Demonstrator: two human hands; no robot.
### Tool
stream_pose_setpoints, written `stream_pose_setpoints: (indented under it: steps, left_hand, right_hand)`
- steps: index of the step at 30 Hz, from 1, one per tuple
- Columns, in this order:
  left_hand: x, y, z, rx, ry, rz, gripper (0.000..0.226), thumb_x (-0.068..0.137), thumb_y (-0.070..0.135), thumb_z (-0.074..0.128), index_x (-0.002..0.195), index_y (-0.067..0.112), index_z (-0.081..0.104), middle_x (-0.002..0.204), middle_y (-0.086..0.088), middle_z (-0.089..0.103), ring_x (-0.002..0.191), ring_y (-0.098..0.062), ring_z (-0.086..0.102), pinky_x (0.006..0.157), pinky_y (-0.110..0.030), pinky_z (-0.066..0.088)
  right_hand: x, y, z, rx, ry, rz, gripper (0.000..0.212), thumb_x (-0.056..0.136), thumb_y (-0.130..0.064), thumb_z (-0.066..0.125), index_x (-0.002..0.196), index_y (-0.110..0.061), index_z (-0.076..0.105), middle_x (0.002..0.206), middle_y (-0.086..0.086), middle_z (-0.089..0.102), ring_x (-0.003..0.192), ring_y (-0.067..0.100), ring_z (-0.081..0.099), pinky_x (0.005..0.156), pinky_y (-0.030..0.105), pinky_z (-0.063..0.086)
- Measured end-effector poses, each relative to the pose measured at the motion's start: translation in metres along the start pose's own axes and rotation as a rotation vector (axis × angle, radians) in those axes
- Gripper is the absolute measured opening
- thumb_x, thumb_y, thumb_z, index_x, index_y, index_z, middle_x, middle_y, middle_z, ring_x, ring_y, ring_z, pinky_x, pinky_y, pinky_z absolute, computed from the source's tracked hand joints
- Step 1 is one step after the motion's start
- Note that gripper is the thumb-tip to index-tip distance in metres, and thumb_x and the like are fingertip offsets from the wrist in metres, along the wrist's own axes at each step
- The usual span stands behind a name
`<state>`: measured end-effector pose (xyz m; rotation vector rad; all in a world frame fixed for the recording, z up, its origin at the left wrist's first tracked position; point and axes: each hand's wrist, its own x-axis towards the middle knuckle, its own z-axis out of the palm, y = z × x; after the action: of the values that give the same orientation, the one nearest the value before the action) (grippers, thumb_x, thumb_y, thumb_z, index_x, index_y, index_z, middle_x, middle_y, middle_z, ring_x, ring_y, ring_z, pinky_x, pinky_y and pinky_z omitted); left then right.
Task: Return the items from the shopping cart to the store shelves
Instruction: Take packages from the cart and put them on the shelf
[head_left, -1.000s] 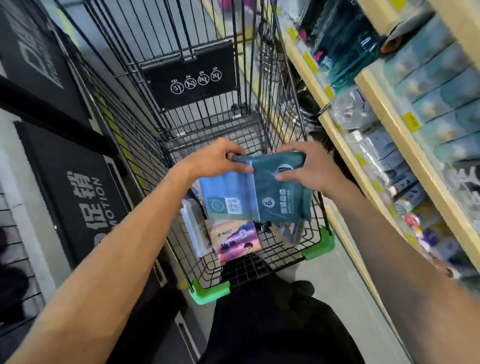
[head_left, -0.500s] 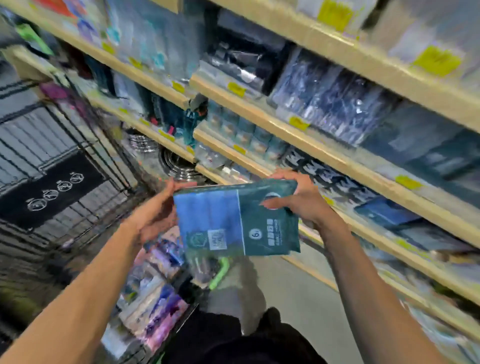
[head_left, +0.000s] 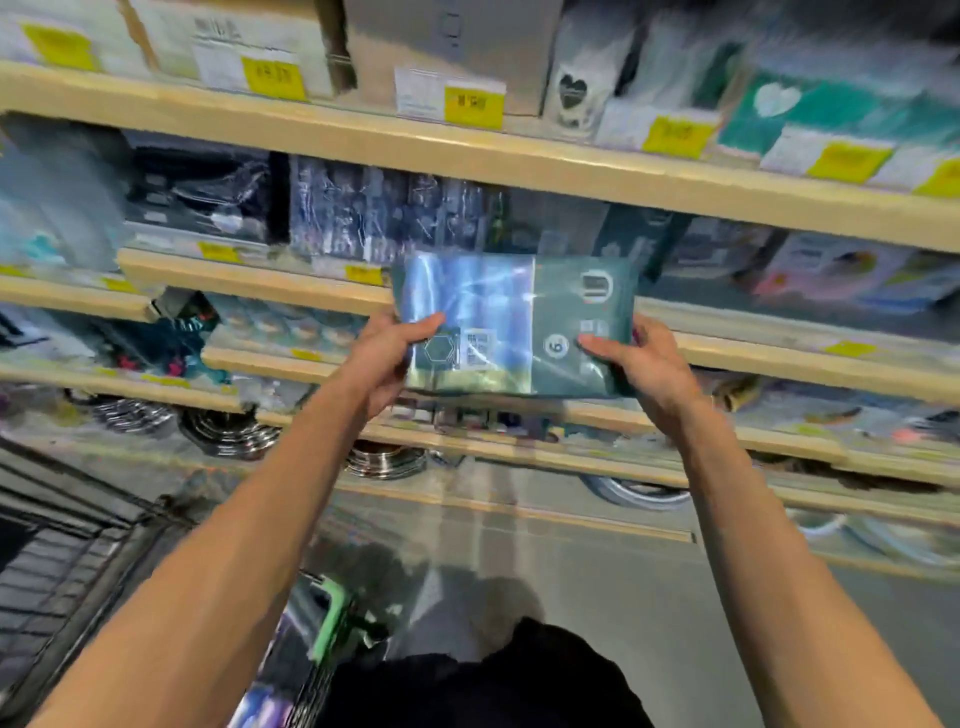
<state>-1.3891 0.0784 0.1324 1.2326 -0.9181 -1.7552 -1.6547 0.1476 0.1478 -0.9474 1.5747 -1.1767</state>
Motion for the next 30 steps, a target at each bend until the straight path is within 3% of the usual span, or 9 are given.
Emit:
stream_pose_setpoints:
  steps: [3,5,8,11,16,22,24,26,30]
  left_hand:
    - [0.026,0.019,0.037,0.032,-0.018,0.085,0.092,0.082,0.023,0.078,0.152,0.01,0.019,0.141,-0.005,0.051,0.124,-0.014,0.05,0.111,-0.035,0.031]
    - [0.043,0.027,0.051,0.135,-0.075,0.12,0.104,0.073,0.038,0.083,0.153,0.018,0.021,0.15,-0.007,0.043,0.133,-0.021,0.048,0.112,-0.049,0.035]
    - [0.065,0.033,0.071,0.404,-0.002,0.227,0.073,0.081,0.046,0.074,0.139,0.015,0.044,0.133,-0.005,0.06,0.114,-0.022,0.064,0.092,-0.047,0.056]
    - [0.081,0.041,0.095,0.484,0.118,0.293,0.078,0.074,0.053,0.072,0.131,0.006,0.048,0.129,-0.01,0.061,0.114,-0.025,0.062,0.094,-0.047,0.054]
    - [0.126,0.038,0.107,0.563,0.249,0.32,0.078,0.05,0.062,0.071,0.108,0.011,0.064,0.103,-0.005,0.072,0.092,-0.023,0.07,0.084,-0.048,0.058]
    - [0.085,0.041,0.137,1.054,0.588,0.375,0.039,0.085,0.039,0.073,0.094,0.001,0.068,0.099,-0.011,0.066,0.094,-0.025,0.06,0.086,-0.036,0.051]
    - [0.084,0.033,0.138,1.039,0.594,0.374,0.038,0.085,0.037,0.074,0.1,0.002,0.066,0.107,-0.012,0.061,0.095,-0.026,0.06,0.081,-0.033,0.048]
    - [0.083,0.029,0.136,1.012,0.602,0.386,0.042,0.086,0.035,0.073,0.109,0.002,0.061,0.118,-0.012,0.054,0.103,-0.028,0.058,0.089,-0.034,0.046]
    - [0.073,0.021,0.121,0.786,0.608,0.513,0.048,0.088,0.033,0.07,0.119,0.004,0.049,0.114,-0.009,0.053,0.08,-0.013,0.055,0.078,-0.024,0.047]
  right_hand:
    - [0.006,-0.003,-0.033,-0.106,-0.001,0.002,0.04,0.085,-0.009,0.072,0.124,-0.013,0.061,0.108,0.0,0.071,0.089,0.016,0.069,0.059,0.019,0.054]
    - [0.015,-0.004,-0.046,-0.095,0.073,-0.064,0.041,0.084,-0.005,0.073,0.124,-0.009,0.062,0.108,0.002,0.072,0.093,0.017,0.071,0.064,0.02,0.057]
    - [0.03,-0.008,-0.057,-0.163,0.227,-0.178,0.043,0.079,-0.005,0.078,0.12,-0.008,0.066,0.106,0.001,0.072,0.092,0.013,0.069,0.074,0.019,0.057]
    - [0.046,-0.01,-0.067,-0.277,0.387,-0.242,0.044,0.072,-0.015,0.085,0.113,-0.013,0.069,0.103,-0.005,0.071,0.091,0.009,0.068,0.079,0.019,0.055]
    - [0.081,-0.012,-0.078,-0.414,0.616,-0.191,0.057,0.063,-0.044,0.087,0.104,-0.009,0.069,0.105,0.005,0.073,0.097,0.022,0.068,0.087,0.041,0.057]
    - [0.1,-0.011,-0.068,-0.614,0.57,-0.048,0.041,0.079,-0.034,0.08,0.102,-0.002,0.066,0.111,0.014,0.07,0.106,0.032,0.065,0.086,0.038,0.05]
    - [0.098,-0.003,-0.064,-0.714,0.513,-0.053,0.041,0.084,-0.036,0.075,0.103,-0.002,0.063,0.11,0.016,0.069,0.107,0.035,0.062,0.085,0.039,0.048]
    - [0.096,0.001,-0.062,-0.721,0.517,-0.083,0.044,0.085,-0.038,0.073,0.107,-0.002,0.06,0.111,0.016,0.067,0.107,0.035,0.059,0.086,0.039,0.046]
    - [0.083,0.008,-0.047,-0.458,0.784,-0.225,0.052,0.077,-0.031,0.08,0.114,-0.006,0.052,0.114,0.009,0.057,0.105,0.026,0.056,0.093,0.035,0.044]
